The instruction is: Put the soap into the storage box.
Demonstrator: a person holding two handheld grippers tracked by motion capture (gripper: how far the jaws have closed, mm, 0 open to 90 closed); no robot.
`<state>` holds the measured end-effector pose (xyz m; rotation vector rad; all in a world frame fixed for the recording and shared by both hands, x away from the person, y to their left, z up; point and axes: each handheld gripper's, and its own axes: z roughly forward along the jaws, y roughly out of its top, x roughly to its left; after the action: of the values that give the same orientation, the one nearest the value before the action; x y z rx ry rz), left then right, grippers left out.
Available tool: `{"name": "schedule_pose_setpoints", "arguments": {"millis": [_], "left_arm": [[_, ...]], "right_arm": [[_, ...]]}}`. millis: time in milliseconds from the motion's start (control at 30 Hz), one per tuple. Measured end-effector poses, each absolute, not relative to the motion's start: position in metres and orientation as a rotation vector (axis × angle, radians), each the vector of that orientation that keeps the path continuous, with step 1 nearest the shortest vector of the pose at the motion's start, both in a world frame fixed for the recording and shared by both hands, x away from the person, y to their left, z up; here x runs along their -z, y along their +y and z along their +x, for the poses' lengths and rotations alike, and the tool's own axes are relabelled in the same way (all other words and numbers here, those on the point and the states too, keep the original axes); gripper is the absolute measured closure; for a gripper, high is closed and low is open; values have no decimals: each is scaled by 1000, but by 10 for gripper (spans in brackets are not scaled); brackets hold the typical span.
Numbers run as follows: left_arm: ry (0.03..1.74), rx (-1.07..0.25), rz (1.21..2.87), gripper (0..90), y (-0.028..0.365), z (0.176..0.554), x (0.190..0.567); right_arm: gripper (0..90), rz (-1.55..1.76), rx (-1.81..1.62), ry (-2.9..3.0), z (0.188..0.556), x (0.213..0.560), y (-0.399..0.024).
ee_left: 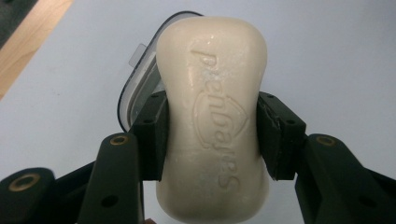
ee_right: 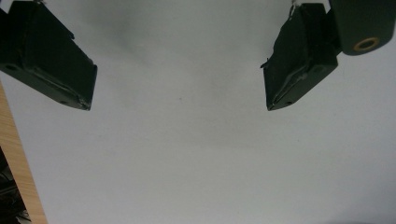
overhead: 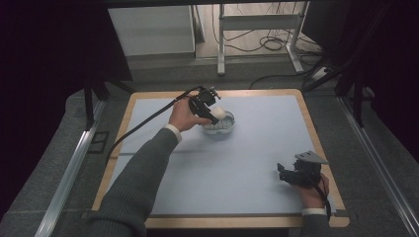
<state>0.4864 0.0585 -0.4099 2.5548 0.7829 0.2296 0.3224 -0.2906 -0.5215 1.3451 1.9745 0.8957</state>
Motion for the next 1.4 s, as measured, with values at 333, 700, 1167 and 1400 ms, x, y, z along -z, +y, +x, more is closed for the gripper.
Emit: {"name": "schedule_pose_setpoints", "arguments": {"millis": [333,700,1167,1400], "left_arm": [[766,-202,2589,496,47,504,423],[759,-179,2592,495,37,516,438],[771,-194,2624,494,39,517,453],[763,-158,2555,483,44,517,446]], "right_arm": [[93,1348,-883,1983,324,523,-290],[93,1348,-886,1986,324,525,-290],[93,1336,-875,1993,324,525,-287],[93,1336,-871,1995,324,526,-287]]}}
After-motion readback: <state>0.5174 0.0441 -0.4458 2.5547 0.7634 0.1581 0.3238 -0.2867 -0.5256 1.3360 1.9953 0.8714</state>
